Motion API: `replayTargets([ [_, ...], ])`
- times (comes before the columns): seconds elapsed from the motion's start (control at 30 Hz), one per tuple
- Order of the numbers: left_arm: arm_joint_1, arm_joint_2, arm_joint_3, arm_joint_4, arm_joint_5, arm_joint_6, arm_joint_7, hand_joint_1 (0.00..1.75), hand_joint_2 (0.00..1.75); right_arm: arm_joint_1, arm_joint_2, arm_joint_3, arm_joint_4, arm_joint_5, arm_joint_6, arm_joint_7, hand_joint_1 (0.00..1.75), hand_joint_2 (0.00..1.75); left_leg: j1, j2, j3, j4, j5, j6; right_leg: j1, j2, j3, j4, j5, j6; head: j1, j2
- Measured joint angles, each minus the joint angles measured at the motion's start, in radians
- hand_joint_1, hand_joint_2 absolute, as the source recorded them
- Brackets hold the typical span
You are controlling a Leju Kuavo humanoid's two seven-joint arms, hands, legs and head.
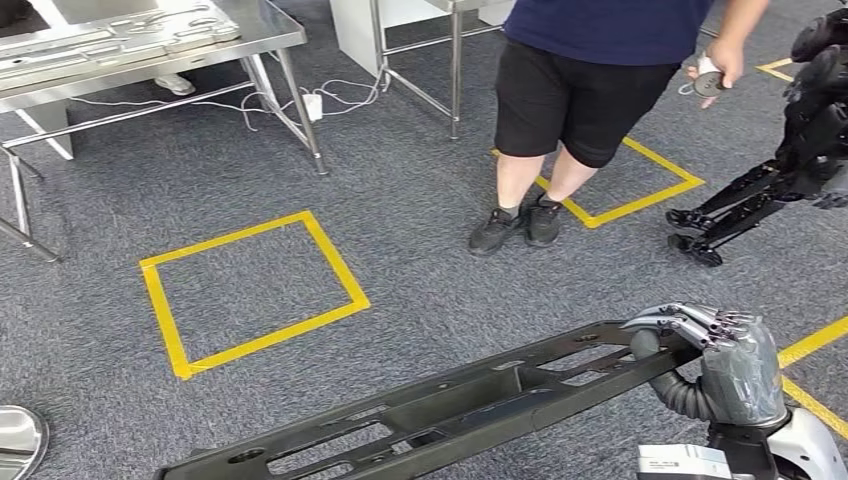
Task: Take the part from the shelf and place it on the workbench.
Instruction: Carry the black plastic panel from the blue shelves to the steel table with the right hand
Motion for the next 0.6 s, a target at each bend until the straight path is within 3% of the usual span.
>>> replayTargets([
  [0.03,-0.001,0.0,0.0,0.0,0.0,0.0,0.0,0.0,1.75,0.0,0.001,0.0,0.0,0.0,0.0,0.0,1.75,1.75,-0.006,0.018,0.023,-0.05,0.018,0.007,0.002,-0.01,0.006,-0.001,-0.005,0.005,0.0,0.0],
  [0.1,-0.002,0.0,0.0,0.0,0.001,0.0,0.0,0.0,1.75,0.0,0.002,0.0,0.0,0.0,0.0,-0.001,1.75,1.75,-0.017,0.037,0.038,-0.085,0.014,0.019,0.005,-0.03,0.012,-0.004,-0.011,0.015,0.0,0.0],
  [0.17,0.002,0.0,0.0,0.0,0.001,0.0,-0.001,0.0,1.75,-0.002,0.003,0.001,-0.001,0.0,-0.001,-0.001,1.75,1.75,-0.016,0.019,0.041,-0.097,0.011,0.029,0.004,-0.045,0.021,-0.01,-0.016,0.026,0.0,0.0],
  [0.2,0.004,0.0,0.0,0.0,0.002,0.0,-0.002,0.0,1.75,-0.003,0.004,0.001,-0.002,0.0,-0.001,-0.001,1.75,1.75,-0.014,0.01,0.046,-0.103,0.012,0.034,0.003,-0.031,0.025,-0.007,-0.023,0.03,0.0,0.0],
  [0.27,0.003,0.0,0.0,0.0,0.003,0.0,-0.006,0.0,1.75,-0.002,0.005,0.001,-0.002,0.0,-0.001,-0.002,1.75,1.75,-0.006,-0.004,0.057,-0.114,0.014,0.044,0.001,0.026,0.0,0.053,-0.061,0.031,0.003,0.0],
  [0.3,0.001,0.0,0.0,0.0,0.004,0.0,-0.008,0.0,1.75,-0.001,0.005,0.001,-0.002,0.0,0.0,-0.003,1.75,1.75,-0.007,-0.011,0.06,-0.115,0.013,0.048,0.002,0.054,-0.034,0.114,-0.087,0.029,0.004,0.0],
  [0.37,-0.001,0.0,0.0,0.0,0.004,-0.002,-0.01,0.0,1.75,0.002,0.006,0.002,-0.002,-0.001,0.001,-0.003,1.75,1.75,-0.009,-0.024,0.064,-0.115,0.009,0.054,0.004,0.072,-0.112,0.236,-0.12,0.029,0.004,0.0],
  [0.4,-0.001,0.0,0.0,0.0,0.004,-0.003,-0.01,0.0,1.75,0.003,0.006,0.003,-0.002,-0.001,0.001,-0.004,1.75,1.75,-0.011,-0.029,0.067,-0.115,0.006,0.055,0.005,0.073,-0.136,0.258,-0.11,0.029,0.004,0.0],
  [0.43,-0.001,0.0,0.0,0.0,0.005,-0.003,-0.011,0.0,1.75,0.003,0.006,0.003,-0.002,-0.001,0.001,-0.004,1.75,1.75,-0.011,-0.034,0.072,-0.115,0.003,0.055,0.006,0.073,-0.14,0.24,-0.079,0.029,0.005,0.0],
  [0.53,-0.002,0.0,0.0,0.0,0.005,-0.003,-0.012,0.0,1.75,0.003,0.007,0.002,-0.002,-0.004,0.0,-0.011,1.75,1.75,-0.013,-0.046,0.09,-0.112,-0.011,0.046,0.007,0.078,-0.084,0.072,0.037,0.025,0.005,0.0],
  [0.6,-0.003,0.0,0.0,0.0,0.005,-0.003,-0.013,0.0,1.75,0.003,0.008,0.002,-0.001,-0.007,-0.001,-0.02,1.75,1.75,-0.015,-0.051,0.092,-0.109,-0.017,0.04,0.01,0.083,-0.064,0.016,0.053,0.02,0.004,0.0],
])
